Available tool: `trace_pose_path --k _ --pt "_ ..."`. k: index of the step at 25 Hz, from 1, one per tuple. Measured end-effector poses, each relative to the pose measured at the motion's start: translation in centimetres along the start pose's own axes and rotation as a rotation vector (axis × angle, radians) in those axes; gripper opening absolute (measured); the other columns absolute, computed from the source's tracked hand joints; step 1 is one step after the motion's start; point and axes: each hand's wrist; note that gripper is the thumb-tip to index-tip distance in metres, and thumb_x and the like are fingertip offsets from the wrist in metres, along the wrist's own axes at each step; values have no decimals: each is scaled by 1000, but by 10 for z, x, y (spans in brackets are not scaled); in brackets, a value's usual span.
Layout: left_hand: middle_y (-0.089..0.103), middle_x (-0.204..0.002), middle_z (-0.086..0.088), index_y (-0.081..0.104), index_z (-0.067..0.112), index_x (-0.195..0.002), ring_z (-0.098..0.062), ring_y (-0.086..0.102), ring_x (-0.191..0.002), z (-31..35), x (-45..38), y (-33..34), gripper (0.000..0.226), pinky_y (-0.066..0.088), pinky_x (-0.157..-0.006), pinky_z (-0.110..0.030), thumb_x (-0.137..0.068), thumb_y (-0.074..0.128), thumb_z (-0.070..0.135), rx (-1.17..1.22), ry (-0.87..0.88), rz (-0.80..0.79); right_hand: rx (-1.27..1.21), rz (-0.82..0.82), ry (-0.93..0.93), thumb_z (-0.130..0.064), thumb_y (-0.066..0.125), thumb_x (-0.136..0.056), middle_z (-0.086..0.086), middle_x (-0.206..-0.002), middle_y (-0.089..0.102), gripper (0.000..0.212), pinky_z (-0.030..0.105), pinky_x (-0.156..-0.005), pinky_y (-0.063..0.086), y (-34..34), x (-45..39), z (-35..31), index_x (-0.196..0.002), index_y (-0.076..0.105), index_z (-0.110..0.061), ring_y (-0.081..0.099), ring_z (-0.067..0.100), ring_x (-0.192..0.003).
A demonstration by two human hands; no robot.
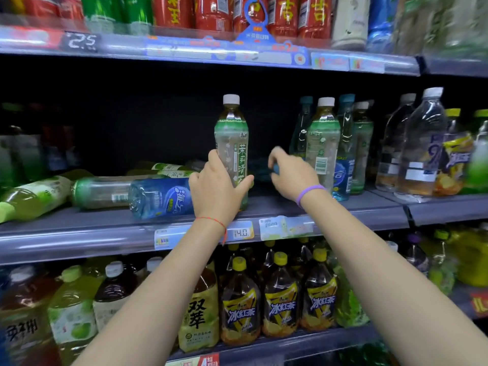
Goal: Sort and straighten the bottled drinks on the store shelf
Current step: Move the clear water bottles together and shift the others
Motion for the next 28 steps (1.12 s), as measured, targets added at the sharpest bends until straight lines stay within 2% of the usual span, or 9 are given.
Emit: trace_pose_path --k 4,7,10,12,16,18,22,25,28 --pt "59 -116 -11 44 4 -129 -32 56 -107 6 -11 2 70 48 -89 -47 -84 66 54 266 -146 -64 -190 389 -49 -29 53 -99 4 -87 58 28 36 -61 43 -48 -2 -17 -121 45 -13 52 28 -71" --pt "61 -113 -9 42 7 -126 -31 59 -101 14 -22 -1 61 48 -77 -37 -85 69 44 423 -226 -153 -242 538 6 -35 52 -99 7 -95 63 38 34 -61 39 -70 -17 -24 -125 47 -8 57 28 -78" --pt "56 -85 7 40 15 -108 -16 55 -75 25 -21 -5 40 38 -65 -31 -87 67 36 484 -260 -203 -149 491 39 -39 50 -100 11 -112 61 39 31 -63 33 -78 -36 -23 -122 49 -8 60 30 -92" --pt "50 -80 12 39 15 -104 -5 48 -68 30 -19 -4 37 35 -58 -28 -89 67 34 533 -288 -228 -100 439 66 -39 48 -100 12 -114 55 38 32 -61 32 -78 -44 -22 -121 46 -7 59 32 -92" --pt "48 -95 -4 44 14 -88 -24 47 -87 31 -21 6 49 42 -72 -36 -87 62 60 295 -260 -269 -43 356 44 -39 54 -96 6 -83 55 51 31 -45 28 -73 -38 -14 -132 35 -9 49 26 -59" --pt "49 -102 -9 44 14 -84 -31 50 -93 35 -23 15 52 43 -77 -39 -89 55 65 236 -283 -354 -34 355 58 -45 58 -93 3 -76 52 62 29 -42 26 -70 -27 -10 -134 32 -8 48 23 -55" --pt "63 -116 -9 61 10 -115 -28 57 -99 50 -29 32 30 40 -77 -31 -98 55 33 374 -303 -470 -52 295 48 -55 62 -88 9 -110 55 69 32 -52 32 -57 -5 -2 -130 35 -7 62 32 -84" --pt "69 -115 -15 65 8 -121 -33 63 -105 58 -29 43 41 50 -84 -34 -86 45 1 543 -408 -527 43 269 27 -61 64 -83 11 -122 44 83 26 -43 29 -44 14 2 -135 32 -5 54 26 -67" --pt "69 -99 -18 71 4 -113 -32 65 -96 54 -28 51 48 55 -90 -45 -77 39 1 580 -444 -565 43 251 45 -60 67 -80 13 -124 40 89 24 -49 37 -30 25 8 -138 30 -4 46 22 -59"
Point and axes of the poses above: each hand's wrist, its own x-axis away from the middle knuckle, its own y-axis out of the palm, z = x × y
